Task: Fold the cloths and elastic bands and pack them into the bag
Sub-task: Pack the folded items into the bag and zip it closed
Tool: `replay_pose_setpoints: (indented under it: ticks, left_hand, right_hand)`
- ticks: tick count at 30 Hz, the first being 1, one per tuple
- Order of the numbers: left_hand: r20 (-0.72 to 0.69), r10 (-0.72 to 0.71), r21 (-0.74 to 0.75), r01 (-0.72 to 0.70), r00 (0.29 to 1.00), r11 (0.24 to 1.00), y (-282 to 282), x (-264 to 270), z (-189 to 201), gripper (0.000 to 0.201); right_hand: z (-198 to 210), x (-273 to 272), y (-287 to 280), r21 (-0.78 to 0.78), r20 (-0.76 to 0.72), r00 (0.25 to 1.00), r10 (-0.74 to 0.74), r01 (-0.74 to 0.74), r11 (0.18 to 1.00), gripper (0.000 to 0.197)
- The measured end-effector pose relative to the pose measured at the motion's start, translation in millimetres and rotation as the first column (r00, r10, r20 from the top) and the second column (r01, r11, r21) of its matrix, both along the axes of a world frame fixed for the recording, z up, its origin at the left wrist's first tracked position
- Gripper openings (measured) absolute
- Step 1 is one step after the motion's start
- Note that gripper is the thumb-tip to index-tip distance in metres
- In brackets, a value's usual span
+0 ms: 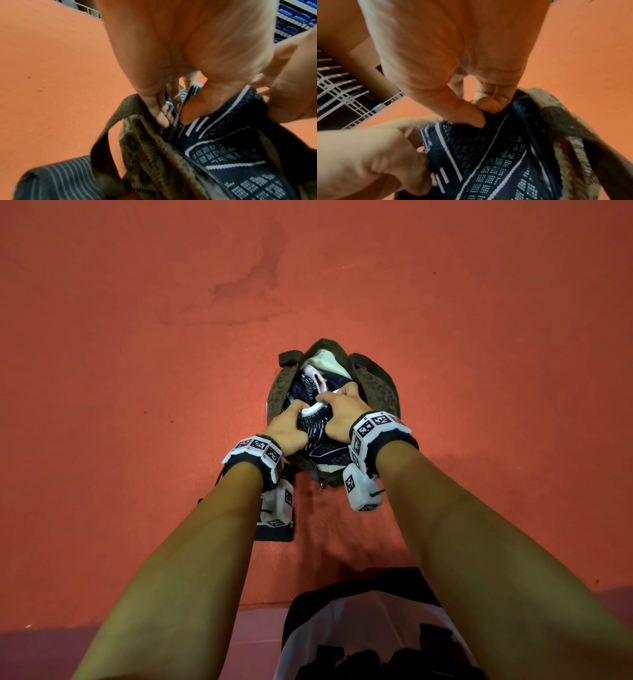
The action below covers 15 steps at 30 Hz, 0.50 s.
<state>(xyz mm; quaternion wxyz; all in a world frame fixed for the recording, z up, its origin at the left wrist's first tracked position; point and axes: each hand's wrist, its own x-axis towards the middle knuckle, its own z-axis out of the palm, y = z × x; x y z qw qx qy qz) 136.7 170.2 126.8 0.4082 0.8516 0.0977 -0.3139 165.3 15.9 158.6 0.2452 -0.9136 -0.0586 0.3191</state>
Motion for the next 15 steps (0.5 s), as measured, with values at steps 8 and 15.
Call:
replay_pose_setpoints:
  ticks: [8, 15]
  left_hand:
    - [0.16, 0.384, 0.023, -0.392, 0.909, 0.92, 16.7, -2.7, -10.5, 0.018]
    - [0.004, 0.409, 0.254, -0.397, 0.913, 0.882, 21.0, -9.9, -10.0, 0.039]
  right_hand:
    - [-5.0, 0.5, 2.1, -0.092, 0.067, 0.998, 0.014, -0.008, 0.996, 0.039]
    - [-4.6, 2.0, 1.8, -0.139, 0.061, 0.998, 0.02, -0.011, 0.99, 0.039]
